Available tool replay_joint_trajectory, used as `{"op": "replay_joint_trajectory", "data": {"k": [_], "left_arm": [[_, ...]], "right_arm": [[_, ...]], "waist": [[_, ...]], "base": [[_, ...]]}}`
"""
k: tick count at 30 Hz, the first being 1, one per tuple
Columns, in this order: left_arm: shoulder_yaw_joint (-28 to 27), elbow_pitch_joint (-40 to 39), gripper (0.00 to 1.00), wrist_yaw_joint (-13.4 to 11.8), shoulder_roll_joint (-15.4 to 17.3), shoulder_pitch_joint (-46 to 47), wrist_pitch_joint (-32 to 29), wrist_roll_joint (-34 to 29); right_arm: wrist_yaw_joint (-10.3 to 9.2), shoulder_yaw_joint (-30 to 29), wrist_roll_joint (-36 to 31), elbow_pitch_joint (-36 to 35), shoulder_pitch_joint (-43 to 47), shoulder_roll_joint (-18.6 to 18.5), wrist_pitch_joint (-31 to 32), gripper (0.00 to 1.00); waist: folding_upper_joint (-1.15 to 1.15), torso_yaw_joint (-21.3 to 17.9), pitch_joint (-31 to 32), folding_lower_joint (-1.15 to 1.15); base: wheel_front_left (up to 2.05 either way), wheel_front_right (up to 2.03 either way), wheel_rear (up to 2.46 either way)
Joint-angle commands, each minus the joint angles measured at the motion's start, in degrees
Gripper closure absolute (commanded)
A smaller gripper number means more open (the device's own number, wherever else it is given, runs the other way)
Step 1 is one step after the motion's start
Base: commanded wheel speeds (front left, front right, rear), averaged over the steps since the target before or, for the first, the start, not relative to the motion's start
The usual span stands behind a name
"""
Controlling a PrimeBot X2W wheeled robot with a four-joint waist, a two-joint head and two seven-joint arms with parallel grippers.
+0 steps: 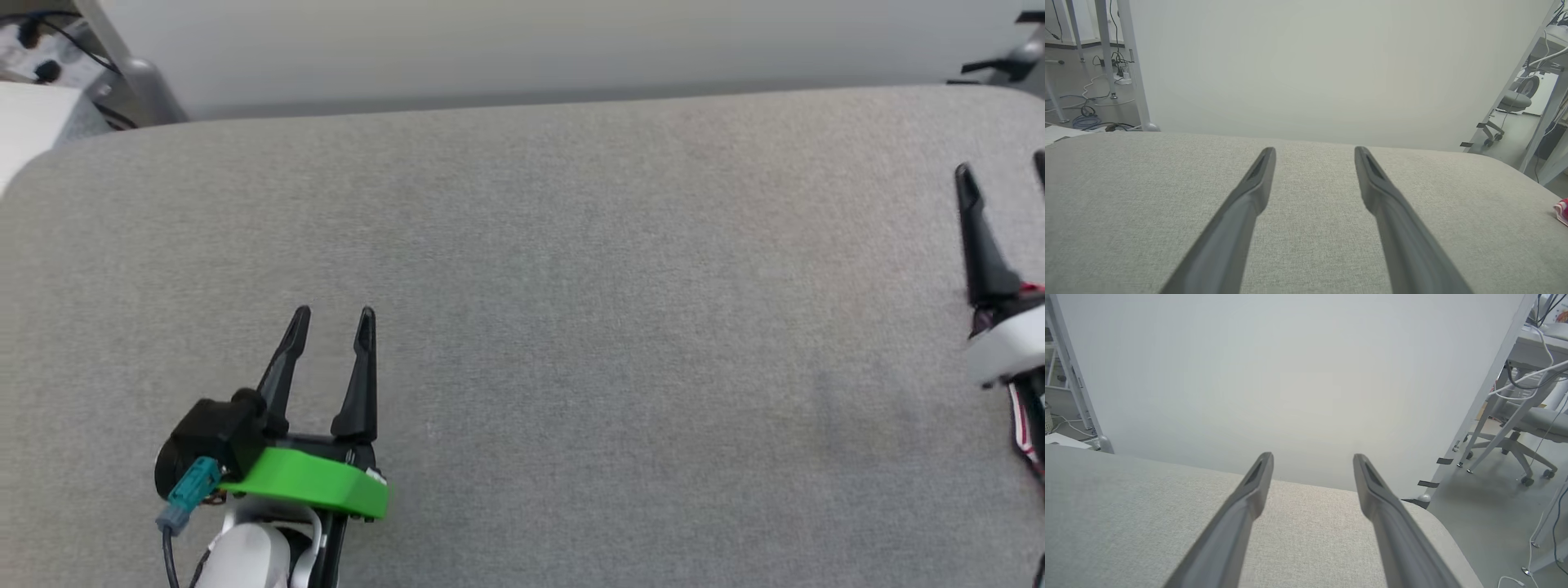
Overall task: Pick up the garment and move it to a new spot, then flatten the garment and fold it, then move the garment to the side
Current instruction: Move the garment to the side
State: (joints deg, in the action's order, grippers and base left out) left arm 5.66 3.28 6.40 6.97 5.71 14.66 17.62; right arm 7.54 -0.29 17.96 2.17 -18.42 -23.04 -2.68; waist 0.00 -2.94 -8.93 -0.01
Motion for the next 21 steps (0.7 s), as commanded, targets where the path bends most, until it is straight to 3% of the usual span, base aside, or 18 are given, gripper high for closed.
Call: {"op": "replay_joint_trajectory", "data": {"k": [1,8,17,21], "left_arm": [[-0.4,0.6,0.00,0.3,-0.4,-1.0,0.3,0.4],[-0.7,3.1,0.00,0.7,-1.2,-2.8,0.3,-0.6],[-2.0,4.8,0.00,1.0,-2.2,-4.1,0.3,-2.5],[-2.6,4.4,0.00,1.0,-2.5,-4.2,0.3,-3.1]], "right_arm": [[-0.05,-0.5,0.5,-1.3,2.2,1.9,-0.9,0.00],[-0.05,0.6,-0.7,-3.0,9.9,11.4,-4.2,0.00],[-0.05,3.1,-3.6,1.5,15.1,16.5,-8.6,0.00],[-0.05,3.5,-4.0,2.5,15.2,17.1,-9.3,0.00]], "waist": [[0.00,2.7,2.7,0.01],[0.00,3.9,4.4,0.01],[0.00,4.4,5.1,0.01],[0.00,4.3,4.9,0.01]], "base": [[0.00,0.00,0.00],[0.00,0.00,0.00],[0.00,0.00,0.00],[0.00,0.00,0.00]]}}
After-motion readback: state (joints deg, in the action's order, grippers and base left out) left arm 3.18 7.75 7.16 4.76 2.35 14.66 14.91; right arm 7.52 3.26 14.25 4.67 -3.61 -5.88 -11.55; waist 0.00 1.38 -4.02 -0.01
